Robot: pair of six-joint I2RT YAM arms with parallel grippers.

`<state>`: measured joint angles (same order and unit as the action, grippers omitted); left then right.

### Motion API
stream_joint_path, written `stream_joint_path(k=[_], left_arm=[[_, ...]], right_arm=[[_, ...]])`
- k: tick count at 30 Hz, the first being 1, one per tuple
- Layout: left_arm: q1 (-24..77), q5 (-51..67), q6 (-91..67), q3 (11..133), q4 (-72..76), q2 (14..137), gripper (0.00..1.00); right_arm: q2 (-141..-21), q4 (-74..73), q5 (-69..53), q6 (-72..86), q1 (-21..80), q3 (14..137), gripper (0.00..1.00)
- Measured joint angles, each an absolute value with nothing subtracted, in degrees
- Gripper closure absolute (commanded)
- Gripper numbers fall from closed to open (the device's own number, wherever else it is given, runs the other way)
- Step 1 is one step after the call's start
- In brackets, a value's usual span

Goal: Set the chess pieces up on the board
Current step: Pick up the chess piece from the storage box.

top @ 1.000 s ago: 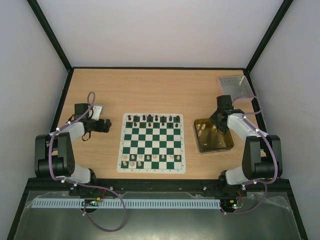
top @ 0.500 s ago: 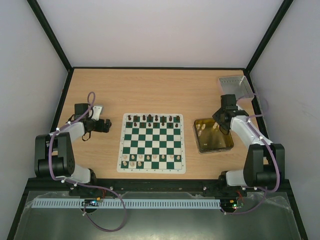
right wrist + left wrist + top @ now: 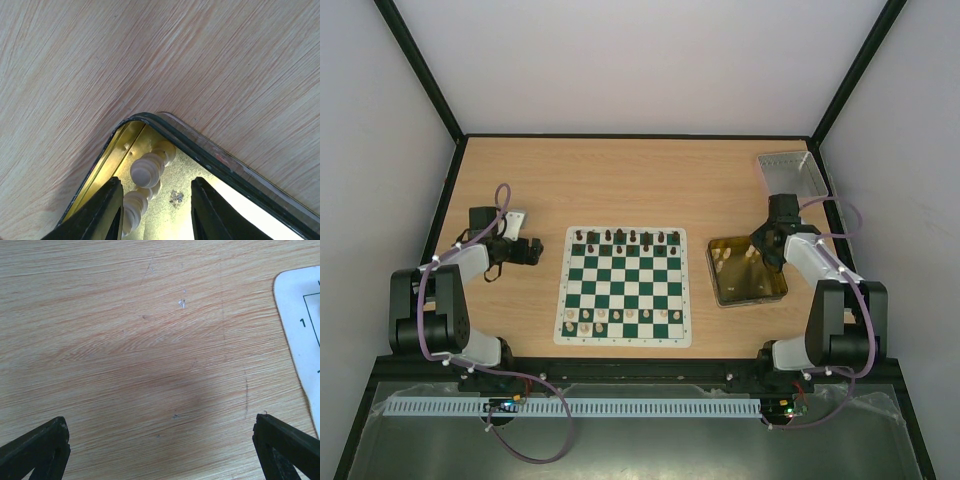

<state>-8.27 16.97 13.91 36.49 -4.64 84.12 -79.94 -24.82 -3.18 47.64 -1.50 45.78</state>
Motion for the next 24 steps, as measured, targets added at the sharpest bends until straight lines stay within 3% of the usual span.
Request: stream_joint_path(k=[14, 24], left_arm=[[-8.25, 17.15, 13.91, 36.49, -4.64, 84.12, 0.01], [-8.25, 17.15, 13.91, 36.49, -4.64, 84.18, 0.01]], right_arm=[[-82.52, -22.0, -4.21, 47.88, -1.91, 45.71, 0.73], [-82.96, -21.21, -4.19, 48.01, -1.91, 45.71, 0.84]])
